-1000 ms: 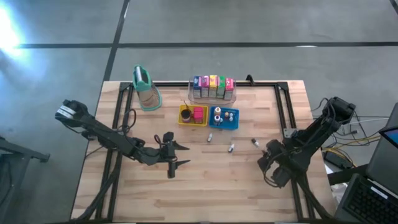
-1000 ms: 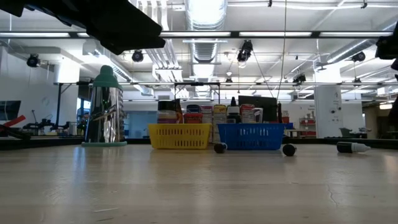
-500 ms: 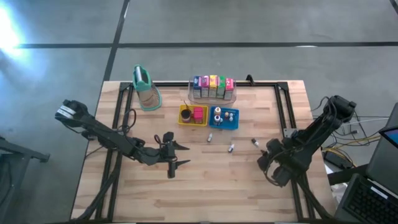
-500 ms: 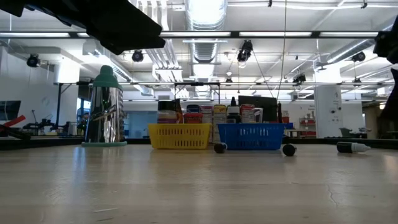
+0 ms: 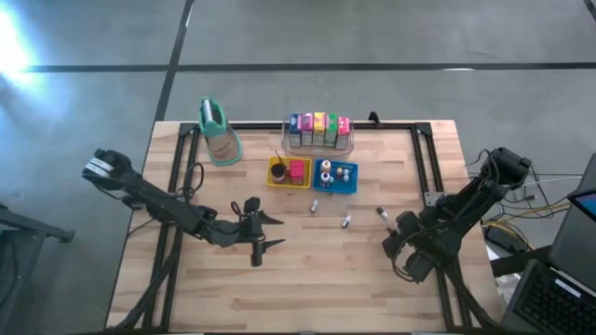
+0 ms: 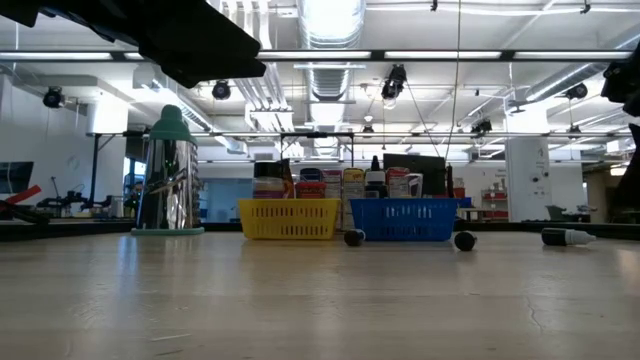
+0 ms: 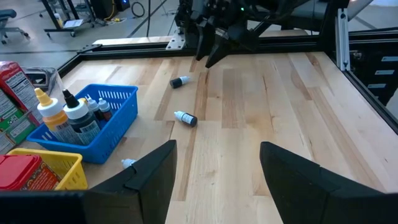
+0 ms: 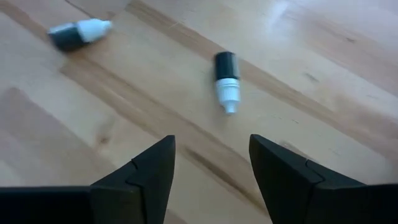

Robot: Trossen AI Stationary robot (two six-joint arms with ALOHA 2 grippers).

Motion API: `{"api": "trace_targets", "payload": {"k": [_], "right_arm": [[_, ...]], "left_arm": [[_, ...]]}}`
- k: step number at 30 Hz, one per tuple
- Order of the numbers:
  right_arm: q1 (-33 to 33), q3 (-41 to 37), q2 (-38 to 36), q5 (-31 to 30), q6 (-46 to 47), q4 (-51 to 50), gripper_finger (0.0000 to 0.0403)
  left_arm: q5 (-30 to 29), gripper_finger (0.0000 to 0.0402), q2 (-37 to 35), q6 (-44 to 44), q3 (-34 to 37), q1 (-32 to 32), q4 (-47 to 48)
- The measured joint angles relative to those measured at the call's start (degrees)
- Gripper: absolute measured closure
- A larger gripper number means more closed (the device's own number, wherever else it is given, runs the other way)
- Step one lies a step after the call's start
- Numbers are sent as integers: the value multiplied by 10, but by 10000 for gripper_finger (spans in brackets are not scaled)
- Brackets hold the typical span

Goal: Pick & Place Kitchen Items
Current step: Put the small black food coloring bottle into the blue bin

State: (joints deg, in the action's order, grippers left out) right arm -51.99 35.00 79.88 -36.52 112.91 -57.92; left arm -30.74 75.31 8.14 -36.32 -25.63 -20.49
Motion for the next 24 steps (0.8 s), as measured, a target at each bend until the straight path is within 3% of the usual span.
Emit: {"api": "trace_targets", "payload": {"k": [5,12,18,24], "right_arm": [[1,-2,0,-19,-23,28,198],[20,-21,6,-25,28,40,214],[55,-24,23,18,0,51,220],[78,-25,35,19,-27,65,210]], "left_arm": [[0,165,0,0,0,0,0],[0,165,0,0,0,0,0],[0,165,0,0,0,0,0],[0,165,0,0,0,0,0]]}}
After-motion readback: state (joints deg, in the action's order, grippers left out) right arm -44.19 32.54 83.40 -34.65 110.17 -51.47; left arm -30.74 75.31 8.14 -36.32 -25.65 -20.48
